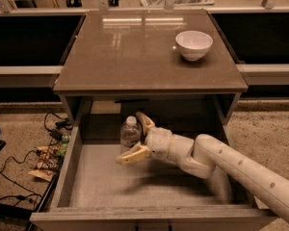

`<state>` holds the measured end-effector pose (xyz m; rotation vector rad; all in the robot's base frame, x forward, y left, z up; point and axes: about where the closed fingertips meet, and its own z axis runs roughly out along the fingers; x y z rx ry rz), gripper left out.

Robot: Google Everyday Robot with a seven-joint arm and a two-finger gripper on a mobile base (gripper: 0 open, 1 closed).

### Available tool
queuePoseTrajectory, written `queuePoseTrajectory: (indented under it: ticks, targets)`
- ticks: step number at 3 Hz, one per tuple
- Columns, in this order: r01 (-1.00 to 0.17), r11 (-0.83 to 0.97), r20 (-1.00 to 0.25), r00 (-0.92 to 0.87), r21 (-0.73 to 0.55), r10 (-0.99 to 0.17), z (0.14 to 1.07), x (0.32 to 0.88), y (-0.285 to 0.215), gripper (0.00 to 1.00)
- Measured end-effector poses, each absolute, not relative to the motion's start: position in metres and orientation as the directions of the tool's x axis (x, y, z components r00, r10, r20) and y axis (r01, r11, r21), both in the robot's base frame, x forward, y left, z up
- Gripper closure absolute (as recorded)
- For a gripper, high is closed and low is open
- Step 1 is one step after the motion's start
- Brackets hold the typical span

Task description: Place water bottle into top drawer

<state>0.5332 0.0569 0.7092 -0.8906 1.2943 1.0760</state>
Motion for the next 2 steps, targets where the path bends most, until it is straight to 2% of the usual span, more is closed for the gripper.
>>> queuePoseTrajectory:
  ticks: [1, 2]
  targets:
    - [-0.956, 0.283, -0.996, -0.053, 0.073, 0.077, 0.720, 0.523, 0.036, 0.00]
    - [-0.968, 0.235, -0.993, -0.107, 0.091, -0.055, 0.728, 0.498, 0.004, 0.00]
